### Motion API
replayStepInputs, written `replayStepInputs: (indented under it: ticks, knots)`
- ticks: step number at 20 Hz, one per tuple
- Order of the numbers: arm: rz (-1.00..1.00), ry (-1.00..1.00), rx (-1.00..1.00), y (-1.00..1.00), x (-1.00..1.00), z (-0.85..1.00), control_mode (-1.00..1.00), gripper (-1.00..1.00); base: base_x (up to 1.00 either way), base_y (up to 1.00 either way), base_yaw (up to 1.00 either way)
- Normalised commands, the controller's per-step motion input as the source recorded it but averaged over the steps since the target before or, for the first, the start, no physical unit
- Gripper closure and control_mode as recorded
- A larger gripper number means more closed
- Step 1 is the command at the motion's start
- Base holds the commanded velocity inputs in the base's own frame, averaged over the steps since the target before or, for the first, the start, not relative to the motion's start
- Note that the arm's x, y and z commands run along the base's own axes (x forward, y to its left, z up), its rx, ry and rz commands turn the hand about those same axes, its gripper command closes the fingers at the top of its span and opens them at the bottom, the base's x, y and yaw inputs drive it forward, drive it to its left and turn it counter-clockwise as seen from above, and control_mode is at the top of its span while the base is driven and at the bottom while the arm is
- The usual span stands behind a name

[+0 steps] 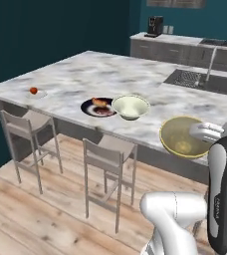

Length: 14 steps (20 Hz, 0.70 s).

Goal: Take the smaller bowl and place it next to the appetizer plate on the dining counter , and place the larger bowl next to the plate with cooked food.

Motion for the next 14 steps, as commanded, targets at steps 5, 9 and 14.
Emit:
replayStepInputs:
  ticks: [5, 9, 14]
  knots:
    - [0.00, 0.00, 0.00, 0.00, 0.00, 0.00, 1.00, 1.00, 0.90, 1.00, -0.17]
    - [0.00, 0.00, 0.00, 0.00, 0.00, 0.00, 1.00, 1.00, 0.90, 1.00, -0.18]
    - [0.00, 0.00, 0.00, 0.00, 0.00, 0.00, 1.00, 1.00, 0.90, 1.00, -0.19]
